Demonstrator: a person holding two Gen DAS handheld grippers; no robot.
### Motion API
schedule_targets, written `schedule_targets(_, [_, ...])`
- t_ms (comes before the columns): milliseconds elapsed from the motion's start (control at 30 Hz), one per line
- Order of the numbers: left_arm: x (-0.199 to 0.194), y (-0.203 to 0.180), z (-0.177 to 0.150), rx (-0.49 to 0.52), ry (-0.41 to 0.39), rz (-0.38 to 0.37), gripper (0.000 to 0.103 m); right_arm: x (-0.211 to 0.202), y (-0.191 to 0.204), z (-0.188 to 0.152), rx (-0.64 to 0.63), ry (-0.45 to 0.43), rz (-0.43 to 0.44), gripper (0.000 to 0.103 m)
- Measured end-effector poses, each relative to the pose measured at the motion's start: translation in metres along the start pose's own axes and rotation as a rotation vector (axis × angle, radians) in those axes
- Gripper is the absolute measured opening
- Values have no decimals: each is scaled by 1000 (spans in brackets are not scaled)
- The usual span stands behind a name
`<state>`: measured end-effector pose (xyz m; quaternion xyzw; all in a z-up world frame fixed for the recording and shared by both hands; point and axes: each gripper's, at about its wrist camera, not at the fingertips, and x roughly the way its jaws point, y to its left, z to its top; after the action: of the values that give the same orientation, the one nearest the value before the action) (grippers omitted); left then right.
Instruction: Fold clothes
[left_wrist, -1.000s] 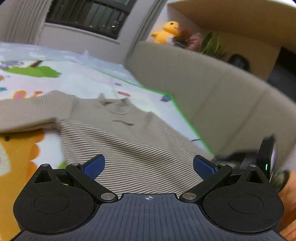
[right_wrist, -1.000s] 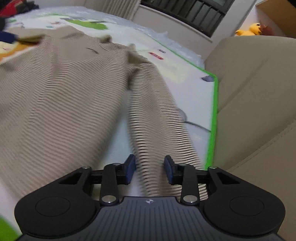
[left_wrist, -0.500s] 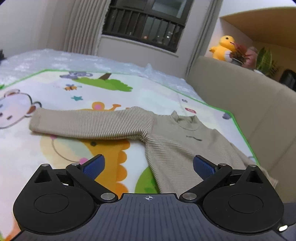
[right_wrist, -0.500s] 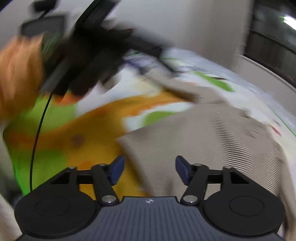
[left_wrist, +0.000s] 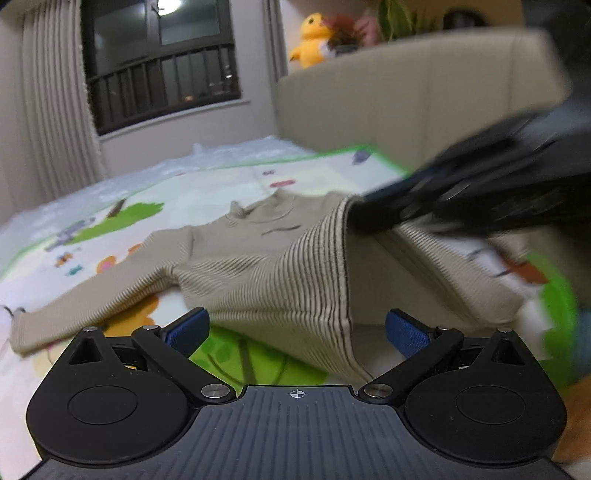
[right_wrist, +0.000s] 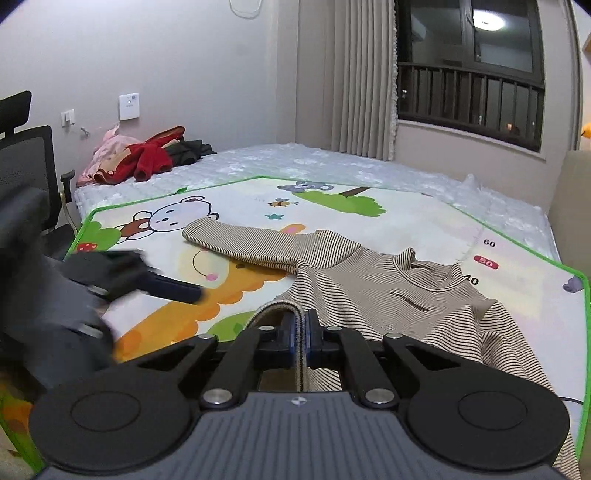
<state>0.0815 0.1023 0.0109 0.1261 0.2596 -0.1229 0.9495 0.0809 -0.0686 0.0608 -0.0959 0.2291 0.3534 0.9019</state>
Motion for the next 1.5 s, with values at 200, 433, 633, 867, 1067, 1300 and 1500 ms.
schedule_targets(200, [2, 43, 2, -81, -20, 209, 103, -58, -25, -41, -67, -29, -302, 55])
schedule_targets(433, [2, 61, -3, -130, 8, 231, 103, -64, -26, -122, -54, 162, -301, 57])
schedule_targets(633, [10, 41, -23, -172, 68, 103, 103, -22, -44, -131, 89, 140, -373, 53])
schedule_targets(867, [7, 54, -38, -93, 98, 266, 103, -53, -46, -85, 1, -87, -573, 30])
schedule_targets(1067, [-37, 87, -16, -122, -18, 385, 103, -66, -35, -94, -54, -40, -499, 43])
schedule_targets(1300, [-48, 74, -21, -11, 93, 298, 103, -72, -26, -117, -32, 113, -331, 55])
schedule_targets(1500, [-54, 82, -49, -6, 226, 219, 103, -94, -29, -117, 69, 90, -180, 60])
